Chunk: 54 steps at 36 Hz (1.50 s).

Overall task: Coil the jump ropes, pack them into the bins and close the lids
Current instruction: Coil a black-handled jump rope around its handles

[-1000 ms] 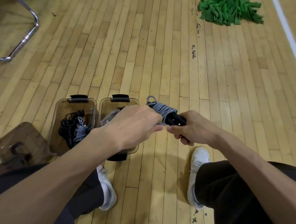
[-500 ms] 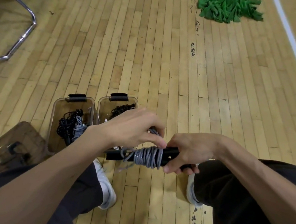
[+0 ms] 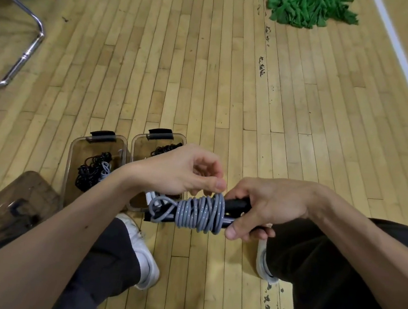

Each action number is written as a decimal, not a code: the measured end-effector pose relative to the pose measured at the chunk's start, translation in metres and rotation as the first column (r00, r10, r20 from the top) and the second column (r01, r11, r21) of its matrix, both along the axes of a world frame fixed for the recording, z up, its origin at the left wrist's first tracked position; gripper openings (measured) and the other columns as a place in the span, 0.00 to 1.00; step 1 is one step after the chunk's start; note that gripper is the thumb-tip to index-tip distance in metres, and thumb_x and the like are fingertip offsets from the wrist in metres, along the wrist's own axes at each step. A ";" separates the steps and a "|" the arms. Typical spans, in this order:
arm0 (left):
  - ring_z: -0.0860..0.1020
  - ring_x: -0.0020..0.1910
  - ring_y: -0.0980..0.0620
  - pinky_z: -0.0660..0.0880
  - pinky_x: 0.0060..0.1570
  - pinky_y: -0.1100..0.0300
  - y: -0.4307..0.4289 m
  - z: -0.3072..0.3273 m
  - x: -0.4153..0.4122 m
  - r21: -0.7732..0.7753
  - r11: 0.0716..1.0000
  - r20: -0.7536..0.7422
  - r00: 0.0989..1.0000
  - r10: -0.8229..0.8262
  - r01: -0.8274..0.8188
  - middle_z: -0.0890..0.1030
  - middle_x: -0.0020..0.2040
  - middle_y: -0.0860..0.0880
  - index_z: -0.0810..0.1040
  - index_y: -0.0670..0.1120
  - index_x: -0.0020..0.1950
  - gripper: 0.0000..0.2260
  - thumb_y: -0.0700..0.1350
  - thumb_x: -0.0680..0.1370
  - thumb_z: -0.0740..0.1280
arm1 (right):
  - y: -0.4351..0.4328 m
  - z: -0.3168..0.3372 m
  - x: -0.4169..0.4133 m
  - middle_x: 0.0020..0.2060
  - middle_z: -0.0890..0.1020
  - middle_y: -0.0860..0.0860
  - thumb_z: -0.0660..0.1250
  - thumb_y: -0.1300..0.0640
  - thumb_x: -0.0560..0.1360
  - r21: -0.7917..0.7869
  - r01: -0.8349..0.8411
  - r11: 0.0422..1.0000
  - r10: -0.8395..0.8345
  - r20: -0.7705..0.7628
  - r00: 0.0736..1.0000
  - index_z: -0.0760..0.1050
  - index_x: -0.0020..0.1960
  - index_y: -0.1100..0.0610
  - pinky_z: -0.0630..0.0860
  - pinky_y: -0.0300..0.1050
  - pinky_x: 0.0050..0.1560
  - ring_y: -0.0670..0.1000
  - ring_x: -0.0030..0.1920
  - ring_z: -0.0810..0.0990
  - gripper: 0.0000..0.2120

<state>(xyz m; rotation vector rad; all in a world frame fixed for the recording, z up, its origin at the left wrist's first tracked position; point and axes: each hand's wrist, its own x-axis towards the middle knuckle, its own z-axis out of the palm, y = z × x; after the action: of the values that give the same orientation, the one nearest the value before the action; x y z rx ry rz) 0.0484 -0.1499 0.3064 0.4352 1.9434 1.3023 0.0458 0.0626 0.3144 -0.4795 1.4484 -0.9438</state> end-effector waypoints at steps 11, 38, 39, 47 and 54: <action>0.77 0.23 0.62 0.73 0.27 0.71 0.005 0.007 0.019 0.259 0.885 0.248 0.912 0.326 -0.387 0.80 0.28 0.50 0.78 0.45 0.36 0.10 0.38 0.70 0.78 | 0.005 0.008 -0.005 0.35 0.81 0.52 0.71 0.63 0.73 -0.284 0.269 0.920 -0.270 0.036 0.962 0.83 0.43 0.52 0.78 0.39 0.33 0.48 0.32 0.78 0.07; 0.67 0.25 0.59 0.66 0.28 0.66 0.028 -0.014 0.018 -0.162 0.951 0.159 0.944 0.289 -0.263 0.75 0.33 0.52 0.78 0.51 0.58 0.11 0.51 0.85 0.58 | 0.001 -0.018 -0.019 0.38 0.83 0.56 0.73 0.56 0.77 -0.018 0.625 0.781 -0.564 -0.452 0.691 0.72 0.52 0.59 0.78 0.41 0.31 0.50 0.31 0.79 0.12; 0.68 0.27 0.59 0.68 0.30 0.65 0.027 -0.014 0.019 -0.180 0.954 0.138 0.955 0.264 -0.238 0.75 0.32 0.54 0.78 0.52 0.57 0.09 0.51 0.85 0.59 | 0.001 -0.020 -0.019 0.38 0.83 0.56 0.72 0.56 0.77 -0.005 0.620 0.784 -0.550 -0.467 0.692 0.72 0.52 0.58 0.78 0.40 0.30 0.50 0.30 0.79 0.11; 0.70 0.26 0.61 0.68 0.33 0.61 0.017 -0.004 0.017 -0.359 0.920 -0.142 0.984 0.109 -0.154 0.74 0.32 0.54 0.78 0.52 0.48 0.10 0.53 0.84 0.61 | 0.001 -0.030 -0.024 0.39 0.83 0.55 0.72 0.54 0.78 0.066 0.587 0.807 -0.470 -0.530 0.706 0.74 0.52 0.59 0.78 0.39 0.32 0.49 0.32 0.80 0.10; 0.72 0.31 0.56 0.64 0.32 0.58 0.008 0.005 0.017 -0.499 0.858 -0.353 0.932 -0.078 -0.117 0.76 0.34 0.53 0.80 0.49 0.46 0.12 0.54 0.83 0.63 | -0.005 -0.035 -0.022 0.34 0.82 0.52 0.71 0.55 0.78 0.175 0.466 0.867 -0.334 -0.490 0.805 0.77 0.46 0.58 0.76 0.39 0.30 0.47 0.29 0.78 0.08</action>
<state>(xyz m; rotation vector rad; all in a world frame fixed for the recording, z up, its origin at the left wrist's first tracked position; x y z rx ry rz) 0.0654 -0.1419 0.3117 0.4000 2.5084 0.6849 0.0237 0.0577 0.2796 -0.1661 2.1376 -0.9674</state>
